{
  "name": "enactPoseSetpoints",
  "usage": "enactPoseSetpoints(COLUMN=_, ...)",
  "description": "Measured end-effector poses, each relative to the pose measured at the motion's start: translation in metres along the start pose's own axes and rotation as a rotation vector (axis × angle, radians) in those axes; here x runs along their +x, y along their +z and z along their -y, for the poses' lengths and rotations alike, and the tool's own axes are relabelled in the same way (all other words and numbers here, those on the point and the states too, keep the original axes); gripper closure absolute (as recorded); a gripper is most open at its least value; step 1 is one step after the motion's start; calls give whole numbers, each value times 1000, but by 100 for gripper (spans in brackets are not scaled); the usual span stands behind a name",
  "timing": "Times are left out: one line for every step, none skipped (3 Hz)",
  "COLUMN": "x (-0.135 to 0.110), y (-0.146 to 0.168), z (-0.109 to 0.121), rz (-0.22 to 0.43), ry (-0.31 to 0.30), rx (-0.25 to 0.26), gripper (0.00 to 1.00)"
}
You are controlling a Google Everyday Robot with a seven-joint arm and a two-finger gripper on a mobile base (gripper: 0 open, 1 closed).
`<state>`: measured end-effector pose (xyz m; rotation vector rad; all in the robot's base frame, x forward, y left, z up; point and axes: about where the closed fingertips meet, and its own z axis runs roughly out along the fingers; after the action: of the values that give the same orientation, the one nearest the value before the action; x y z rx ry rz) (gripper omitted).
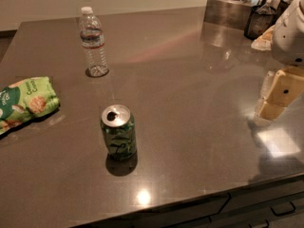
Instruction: Knock green can over
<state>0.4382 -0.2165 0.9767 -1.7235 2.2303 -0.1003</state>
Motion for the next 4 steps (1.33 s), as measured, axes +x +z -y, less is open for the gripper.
enactPoseSetpoints(x=-3, y=0, z=-1, rz=9, ry=-4, rx=-1, gripper=0)
enactPoseSetpoints(x=-23, y=3, z=-8, rz=67, ry=-29, rx=-11, gripper=0)
enactPoseSetpoints(x=-58, y=14, z=-26, rz=148, ry=-78, rx=-50, gripper=0)
enactPoseSetpoints(x=-112, y=34, z=-60, rz=304, ry=-121, rx=-144, gripper=0)
